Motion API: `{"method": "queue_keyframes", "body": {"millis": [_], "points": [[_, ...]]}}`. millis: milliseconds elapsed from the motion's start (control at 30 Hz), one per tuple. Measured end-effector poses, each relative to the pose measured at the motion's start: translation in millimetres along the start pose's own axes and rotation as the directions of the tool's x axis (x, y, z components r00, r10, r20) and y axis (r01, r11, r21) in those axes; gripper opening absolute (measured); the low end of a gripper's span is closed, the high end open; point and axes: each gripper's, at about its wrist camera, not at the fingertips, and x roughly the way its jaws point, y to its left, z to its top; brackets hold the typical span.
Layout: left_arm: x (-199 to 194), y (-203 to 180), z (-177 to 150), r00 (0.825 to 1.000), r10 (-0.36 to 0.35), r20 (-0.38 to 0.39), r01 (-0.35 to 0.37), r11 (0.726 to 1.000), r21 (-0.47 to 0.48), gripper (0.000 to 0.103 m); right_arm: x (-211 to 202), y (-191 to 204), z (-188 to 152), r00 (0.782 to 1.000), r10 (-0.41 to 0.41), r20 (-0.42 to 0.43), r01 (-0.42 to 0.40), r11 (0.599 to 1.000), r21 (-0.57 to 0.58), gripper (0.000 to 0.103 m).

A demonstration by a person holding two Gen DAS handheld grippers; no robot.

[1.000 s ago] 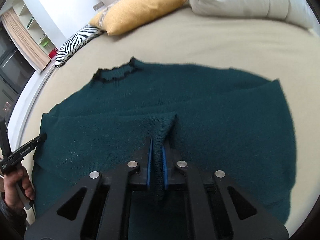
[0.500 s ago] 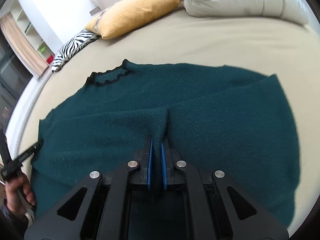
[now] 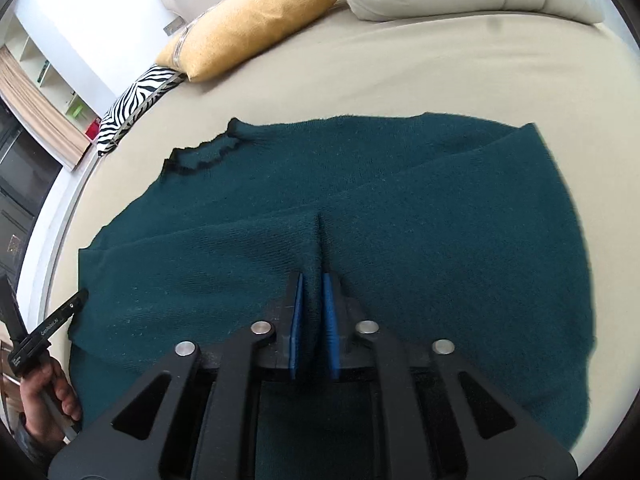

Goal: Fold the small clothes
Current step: 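Grasp the opposite side edge with the right tool and fold it toward center, then open the right tool and release the folded side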

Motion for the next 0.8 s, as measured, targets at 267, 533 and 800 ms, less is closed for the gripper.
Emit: {"method": "queue_keyframes", "body": {"millis": [267,533,800], "points": [[-9,-62,-13,0.998,-0.062,0.023,0.058,0.988,0.144,0.026,-38,49,-1,0.981,0.177,0.084,-0.170,0.982,-0.076,0.021],[10,-14,-17,0.979,-0.199,-0.054,0.200,0.979,0.021,0.009,-10,-9,-39,0.953,0.300,0.030,-0.302,0.950,0.081,0.018],[-73,11,-43,0.969,-0.248,0.008,0.248,0.969,-0.007,0.053,-109,-52,-84,0.988,0.064,0.137,-0.082,0.989,0.125,0.044]]}}
